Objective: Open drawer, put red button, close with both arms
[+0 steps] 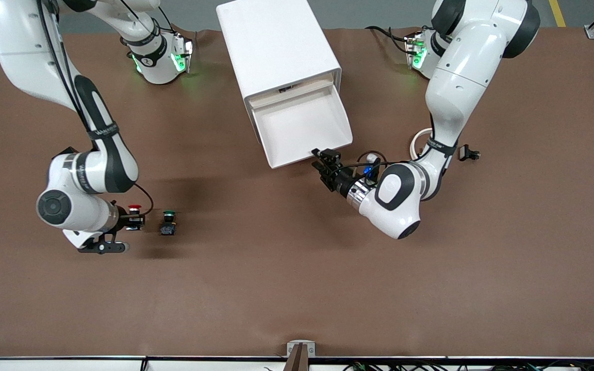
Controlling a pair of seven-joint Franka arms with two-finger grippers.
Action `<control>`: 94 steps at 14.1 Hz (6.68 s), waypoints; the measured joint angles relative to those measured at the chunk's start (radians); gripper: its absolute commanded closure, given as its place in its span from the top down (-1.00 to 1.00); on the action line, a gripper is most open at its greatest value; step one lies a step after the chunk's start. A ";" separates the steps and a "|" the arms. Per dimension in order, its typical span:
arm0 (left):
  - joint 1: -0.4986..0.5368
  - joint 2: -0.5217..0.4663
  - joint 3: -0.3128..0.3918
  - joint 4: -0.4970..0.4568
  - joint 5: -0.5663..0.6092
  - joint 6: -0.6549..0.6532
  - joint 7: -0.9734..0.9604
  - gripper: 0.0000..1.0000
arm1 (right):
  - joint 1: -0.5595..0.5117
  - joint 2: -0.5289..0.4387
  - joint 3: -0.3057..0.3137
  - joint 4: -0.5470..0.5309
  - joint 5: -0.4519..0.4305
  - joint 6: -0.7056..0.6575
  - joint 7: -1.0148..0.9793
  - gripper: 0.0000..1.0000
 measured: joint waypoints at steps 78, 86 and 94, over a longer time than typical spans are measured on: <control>-0.156 -0.396 -0.400 -0.540 0.817 0.745 0.915 1.00 | -0.013 -0.568 -0.016 -0.039 0.120 -0.471 0.029 1.00; 0.028 -0.416 -0.386 -0.483 0.857 0.783 0.920 1.00 | -0.013 -0.673 -0.002 -0.039 0.102 -0.508 0.028 1.00; 0.335 -0.656 -0.388 -0.372 0.900 0.590 0.943 1.00 | -0.015 -0.681 -0.005 0.050 0.101 -0.608 0.029 1.00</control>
